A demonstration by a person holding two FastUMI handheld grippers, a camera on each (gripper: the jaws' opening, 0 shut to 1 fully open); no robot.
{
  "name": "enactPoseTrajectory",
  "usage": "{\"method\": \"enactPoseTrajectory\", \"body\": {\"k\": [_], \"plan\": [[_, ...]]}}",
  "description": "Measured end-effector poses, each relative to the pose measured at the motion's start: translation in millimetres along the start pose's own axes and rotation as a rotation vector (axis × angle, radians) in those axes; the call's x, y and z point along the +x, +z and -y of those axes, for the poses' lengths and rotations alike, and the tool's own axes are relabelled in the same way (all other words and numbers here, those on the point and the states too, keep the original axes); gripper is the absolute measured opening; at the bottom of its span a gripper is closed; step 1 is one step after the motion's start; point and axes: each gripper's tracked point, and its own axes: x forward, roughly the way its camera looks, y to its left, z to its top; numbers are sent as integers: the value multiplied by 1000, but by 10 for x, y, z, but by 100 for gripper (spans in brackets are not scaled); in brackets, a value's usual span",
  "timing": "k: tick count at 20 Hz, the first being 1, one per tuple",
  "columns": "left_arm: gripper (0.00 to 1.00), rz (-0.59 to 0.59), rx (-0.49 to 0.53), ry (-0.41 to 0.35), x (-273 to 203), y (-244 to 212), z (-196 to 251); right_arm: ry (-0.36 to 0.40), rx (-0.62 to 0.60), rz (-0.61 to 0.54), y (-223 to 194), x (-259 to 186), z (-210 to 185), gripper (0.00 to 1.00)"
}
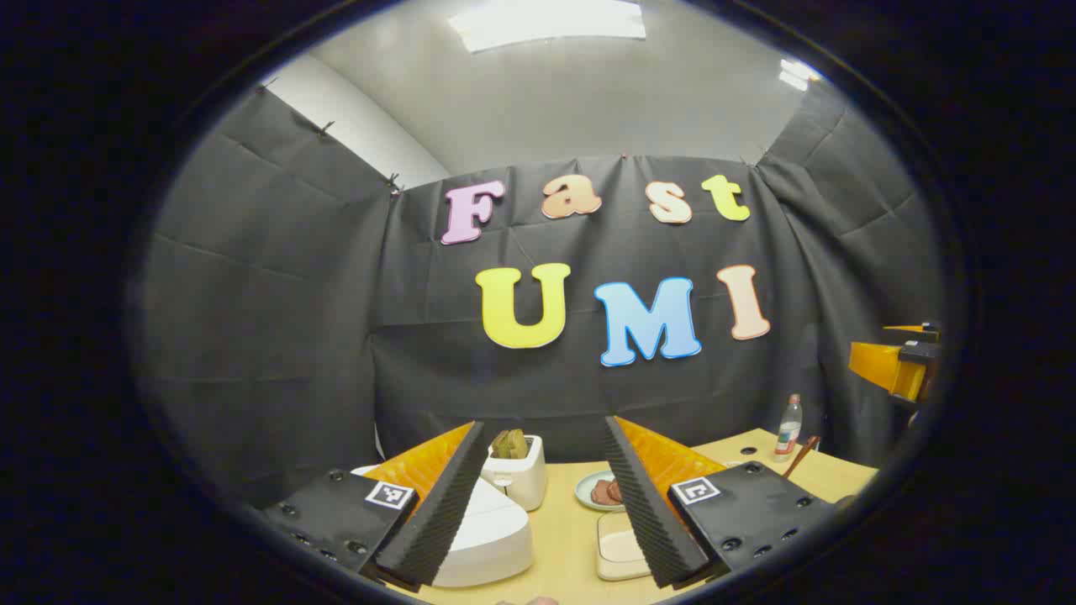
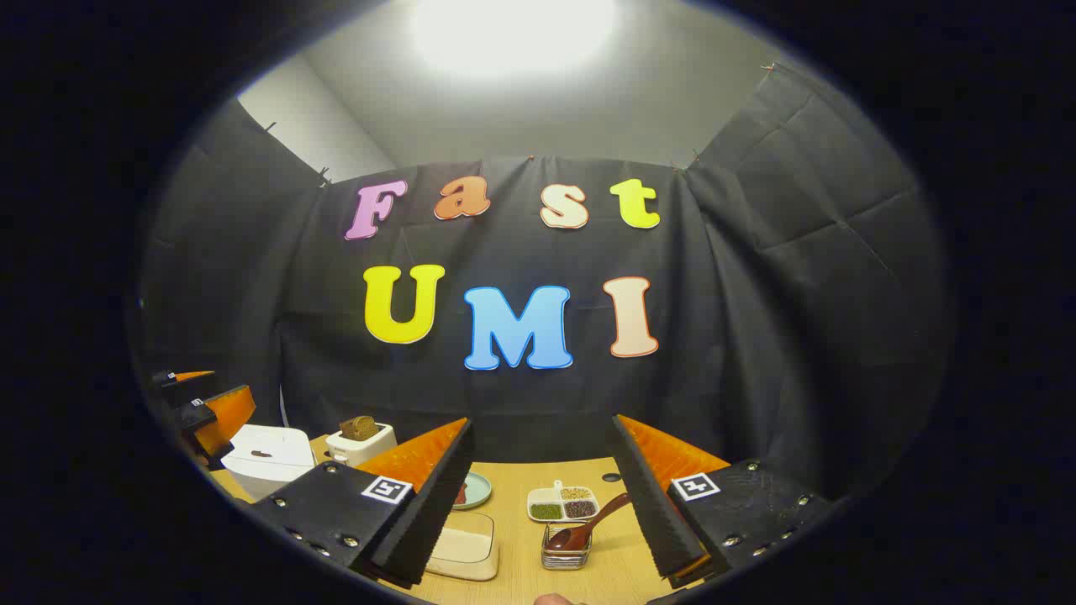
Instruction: Close the left gripper, press the button to open the rice cooker; take a wooden spoon from the chopstick holder with the right hand, scoop a spoonful of rice and pour it into the rice cooker, then put the wooden spoon back into the chopstick holder.
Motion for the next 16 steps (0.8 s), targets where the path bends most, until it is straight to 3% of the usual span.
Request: {"method": "enactPoseTrajectory", "body": {"k": [11,12,16], "plan": [[92,-7,16,31,-8,-90,-213,3,-11,-2,-24,62,-102,97],[99,-7,16,34,-15,-87,-231,5,-6,-3,-16,71,-111,97],[92,-1,21,42,-4,-63,-247,5,-6,-1,-16,68,-113,97]]}}
